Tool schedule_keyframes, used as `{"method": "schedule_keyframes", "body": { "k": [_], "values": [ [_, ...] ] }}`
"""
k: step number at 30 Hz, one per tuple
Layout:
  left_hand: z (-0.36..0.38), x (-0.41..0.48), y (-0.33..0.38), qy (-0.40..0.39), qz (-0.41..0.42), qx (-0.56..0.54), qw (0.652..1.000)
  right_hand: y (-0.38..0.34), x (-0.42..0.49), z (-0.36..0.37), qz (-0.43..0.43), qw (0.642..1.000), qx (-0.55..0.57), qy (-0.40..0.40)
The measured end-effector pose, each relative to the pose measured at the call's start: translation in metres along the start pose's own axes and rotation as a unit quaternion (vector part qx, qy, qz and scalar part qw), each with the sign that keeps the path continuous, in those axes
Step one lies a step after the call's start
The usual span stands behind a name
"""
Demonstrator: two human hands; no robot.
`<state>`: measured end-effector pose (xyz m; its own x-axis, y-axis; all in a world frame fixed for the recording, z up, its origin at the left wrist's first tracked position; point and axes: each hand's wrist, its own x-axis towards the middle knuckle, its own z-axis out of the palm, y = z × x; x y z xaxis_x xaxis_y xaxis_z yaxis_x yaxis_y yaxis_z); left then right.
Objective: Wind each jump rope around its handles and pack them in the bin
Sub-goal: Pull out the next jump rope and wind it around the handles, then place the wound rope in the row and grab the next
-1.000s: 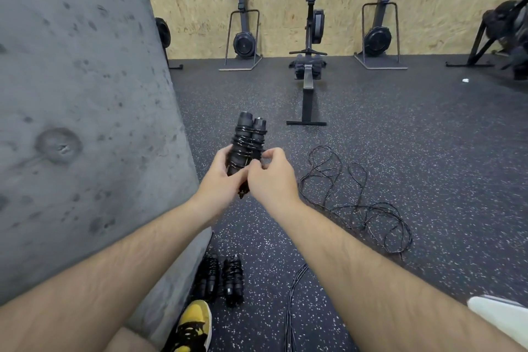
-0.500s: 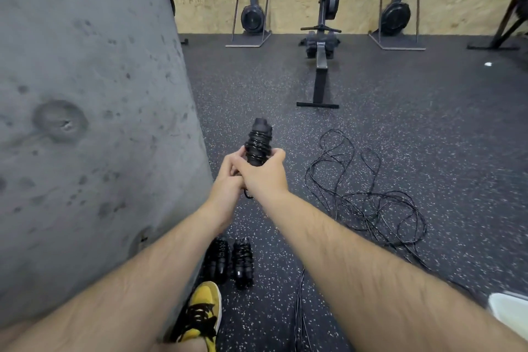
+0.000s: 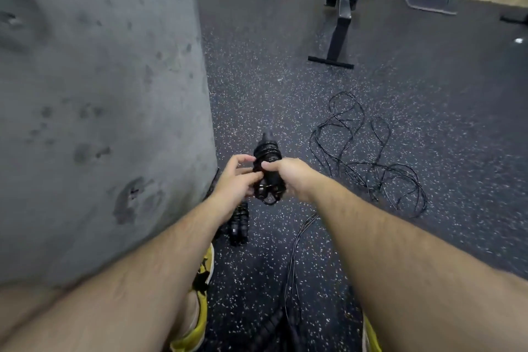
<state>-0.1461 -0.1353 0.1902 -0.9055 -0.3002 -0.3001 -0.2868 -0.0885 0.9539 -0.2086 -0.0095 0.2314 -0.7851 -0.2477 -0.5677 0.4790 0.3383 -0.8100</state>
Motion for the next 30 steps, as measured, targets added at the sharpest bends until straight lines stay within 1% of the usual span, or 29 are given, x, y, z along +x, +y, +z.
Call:
{"method": "schedule_keyframes", "body": {
  "k": [2,5,7,10,12,15,17,19,21,22,24,26,27,28,30],
  "values": [
    [0.006,0.011,-0.019,0.002,-0.020,-0.011,1.000,0.027,0.023,0.008,0.025,0.998,0.044,0.034],
    [0.017,0.026,-0.058,0.008,-0.038,0.039,0.998,0.079,0.060,0.022,0.053,0.991,0.081,0.091],
    [0.023,0.037,-0.090,0.022,-0.051,0.071,0.996,0.112,0.084,0.030,0.067,0.987,0.080,0.119],
    [0.030,0.055,-0.135,0.045,-0.067,0.107,0.991,0.153,0.120,0.036,0.089,0.986,0.054,0.131],
    [0.033,0.069,-0.161,0.055,-0.076,0.146,0.985,0.175,0.141,0.038,0.096,0.987,0.024,0.131],
    [0.030,0.088,-0.193,0.056,-0.082,0.218,0.971,0.185,0.150,0.042,0.106,0.986,-0.022,0.129],
    [0.025,0.098,-0.207,0.019,-0.101,0.265,0.959,0.195,0.156,0.044,0.103,0.987,-0.035,0.116],
    [0.021,0.107,-0.218,-0.034,-0.113,0.322,0.939,0.209,0.160,0.044,0.114,0.989,-0.044,0.086],
    [0.022,0.108,-0.223,-0.076,-0.091,0.391,0.913,0.218,0.158,0.039,0.116,0.990,-0.059,0.052],
    [0.025,0.106,-0.223,-0.076,-0.077,0.423,0.899,0.219,0.155,0.034,0.108,0.991,-0.065,0.037],
    [0.032,0.100,-0.221,-0.042,-0.050,0.459,0.886,0.217,0.147,0.020,0.087,0.993,-0.079,0.032],
    [0.041,0.090,-0.217,-0.011,-0.011,0.460,0.888,0.215,0.138,0.005,0.078,0.990,-0.104,0.048],
    [0.047,0.083,-0.217,-0.009,0.000,0.453,0.892,0.217,0.133,-0.001,0.081,0.989,-0.110,0.054],
    [0.053,0.075,-0.217,-0.013,0.004,0.442,0.897,0.221,0.127,-0.006,0.083,0.989,-0.109,0.053],
    [0.070,0.056,-0.223,-0.033,-0.017,0.404,0.914,0.235,0.111,-0.012,0.096,0.990,-0.093,0.050]
  ]
}}
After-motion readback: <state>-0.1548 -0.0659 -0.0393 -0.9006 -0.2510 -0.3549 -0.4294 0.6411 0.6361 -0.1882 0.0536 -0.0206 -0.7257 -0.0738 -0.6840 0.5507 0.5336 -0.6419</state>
